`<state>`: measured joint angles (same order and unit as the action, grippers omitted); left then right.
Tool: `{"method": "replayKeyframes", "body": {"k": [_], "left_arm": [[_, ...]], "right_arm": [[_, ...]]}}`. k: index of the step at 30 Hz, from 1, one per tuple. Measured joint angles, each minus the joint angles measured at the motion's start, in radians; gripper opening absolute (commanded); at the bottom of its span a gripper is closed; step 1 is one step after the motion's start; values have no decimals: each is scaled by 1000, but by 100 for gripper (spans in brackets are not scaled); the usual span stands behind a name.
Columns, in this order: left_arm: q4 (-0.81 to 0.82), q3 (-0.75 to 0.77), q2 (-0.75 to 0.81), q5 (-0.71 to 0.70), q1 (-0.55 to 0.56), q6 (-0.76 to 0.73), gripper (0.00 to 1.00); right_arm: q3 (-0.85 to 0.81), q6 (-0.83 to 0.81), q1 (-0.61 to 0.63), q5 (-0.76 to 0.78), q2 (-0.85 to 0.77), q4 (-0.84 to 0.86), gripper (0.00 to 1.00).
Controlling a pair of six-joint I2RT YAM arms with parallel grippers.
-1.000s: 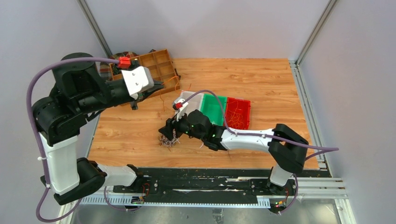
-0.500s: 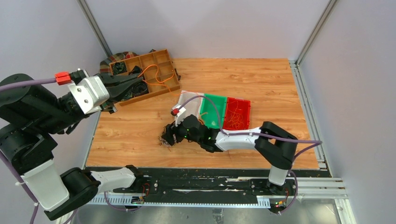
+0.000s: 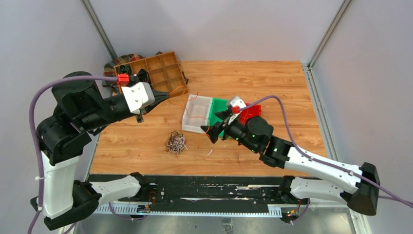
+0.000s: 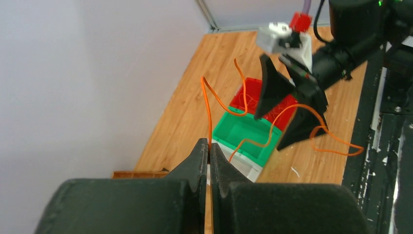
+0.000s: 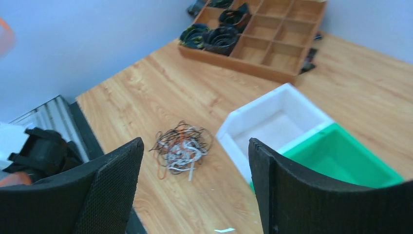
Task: Untangle the cables
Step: Untie the cable, then place the cable in the bin.
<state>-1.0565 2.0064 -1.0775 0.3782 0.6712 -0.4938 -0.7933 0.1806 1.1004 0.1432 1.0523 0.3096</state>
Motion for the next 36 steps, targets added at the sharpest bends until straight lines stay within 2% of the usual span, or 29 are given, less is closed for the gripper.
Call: {"method": "replayKeyframes", "body": {"k": [4, 10, 14, 17, 26, 33, 36], "left_arm": [[0, -46, 29, 23, 0, -1, 0], [1, -63, 54, 40, 0, -3, 0], [3, -74, 55, 46, 0, -3, 1], [3, -97, 60, 48, 0, -8, 1], [3, -122, 72, 64, 0, -20, 1], [3, -123, 79, 87, 0, -19, 1], [3, -124, 79, 90, 0, -19, 1]], "right_arm": [[-23, -79, -42, -1, -91, -111, 78], [-140, -194, -43, 66, -73, -265, 78], [-161, -214, -43, 60, -69, -300, 79], [-211, -203, -43, -4, -47, -318, 80], [-395, -101, -43, -344, 95, -285, 80], [-427, -26, -43, -490, 232, -230, 69], [-427, 3, -43, -520, 261, -198, 53]]}}
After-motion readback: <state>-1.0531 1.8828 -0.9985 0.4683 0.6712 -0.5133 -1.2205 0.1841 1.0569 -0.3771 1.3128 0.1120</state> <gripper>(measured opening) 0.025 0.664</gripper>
